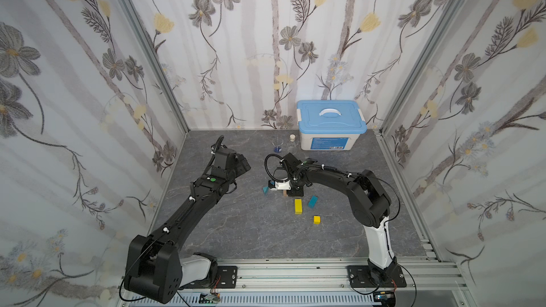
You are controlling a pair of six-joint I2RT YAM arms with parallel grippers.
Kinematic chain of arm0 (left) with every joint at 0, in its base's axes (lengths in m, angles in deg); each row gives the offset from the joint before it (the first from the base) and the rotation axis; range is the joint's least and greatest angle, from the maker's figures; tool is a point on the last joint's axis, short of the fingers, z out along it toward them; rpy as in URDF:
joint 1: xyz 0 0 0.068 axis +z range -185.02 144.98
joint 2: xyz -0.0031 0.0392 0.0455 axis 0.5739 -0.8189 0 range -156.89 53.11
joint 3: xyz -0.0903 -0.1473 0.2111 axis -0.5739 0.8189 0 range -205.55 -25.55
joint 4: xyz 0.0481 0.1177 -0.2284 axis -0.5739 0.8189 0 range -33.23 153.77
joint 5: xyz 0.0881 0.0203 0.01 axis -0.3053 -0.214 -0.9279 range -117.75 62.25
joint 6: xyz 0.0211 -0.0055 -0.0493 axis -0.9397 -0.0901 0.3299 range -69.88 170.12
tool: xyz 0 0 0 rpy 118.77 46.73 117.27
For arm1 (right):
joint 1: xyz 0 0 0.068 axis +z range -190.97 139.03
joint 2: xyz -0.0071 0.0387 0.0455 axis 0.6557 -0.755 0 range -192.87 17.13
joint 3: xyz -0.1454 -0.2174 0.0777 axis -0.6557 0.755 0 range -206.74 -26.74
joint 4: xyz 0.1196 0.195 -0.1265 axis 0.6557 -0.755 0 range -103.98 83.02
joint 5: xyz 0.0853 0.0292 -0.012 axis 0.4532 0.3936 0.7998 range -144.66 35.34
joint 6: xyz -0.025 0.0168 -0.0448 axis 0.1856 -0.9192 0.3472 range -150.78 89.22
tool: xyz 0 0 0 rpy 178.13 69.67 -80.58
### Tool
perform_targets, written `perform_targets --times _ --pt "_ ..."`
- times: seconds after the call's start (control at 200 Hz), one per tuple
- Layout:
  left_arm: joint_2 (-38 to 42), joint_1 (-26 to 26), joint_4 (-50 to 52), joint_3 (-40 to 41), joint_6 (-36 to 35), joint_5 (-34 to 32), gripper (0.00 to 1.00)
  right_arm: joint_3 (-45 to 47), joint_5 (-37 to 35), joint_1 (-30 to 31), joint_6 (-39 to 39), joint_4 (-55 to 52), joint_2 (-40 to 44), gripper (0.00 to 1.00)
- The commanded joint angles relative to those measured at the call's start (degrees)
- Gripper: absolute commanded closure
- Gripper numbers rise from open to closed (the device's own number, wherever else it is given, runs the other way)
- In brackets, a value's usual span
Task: Assemble a carrot with building blocks
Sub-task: Assemble the building block at the center of the board.
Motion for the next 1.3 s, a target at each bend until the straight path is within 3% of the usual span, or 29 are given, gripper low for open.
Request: perform_targets --times 0.0,0.485,0.649,0.789,0.879,1.079,1.294 --pt "-0.2 0.0 -1.2 -0.3 0.3 0.0 0.1 -0.6 0.1 0.0 -1.0 -0.9 -0.3 0.9" --pt "0.2 -0.1 -1.4 0.0 0.4 -0.3 0.09 -1.0 -0.5 -0.4 -1.0 -1.0 -0.5 0.88" --pt "-0.2 0.0 -1.5 -0.4 0.3 -0.1 0.09 -1.1 -0.7 -0.4 -1.0 -1.1 -0.6 0.83" --pt "-0.6 0.0 -1.7 -0.6 0.2 0.0 0.09 -1.0 -0.6 -0.4 -1.0 -1.1 -0.6 0.69" --pt "-0.8 0.0 -1.7 -0.7 0.2 0.0 0.08 -1.1 -0.8 -0.4 -1.0 -1.1 -0.6 0.55" --pt "-0.8 -0.1 -1.6 -0.7 0.2 -0.2 0.07 -1.1 -0.8 -0.4 -1.3 -1.1 -0.6 0.47" --pt "0.6 -0.1 -0.6 -0.7 -0.7 -1.2 0.0 -3.1 -0.4 -1.1 -4.9 -1.3 3.1 0.46"
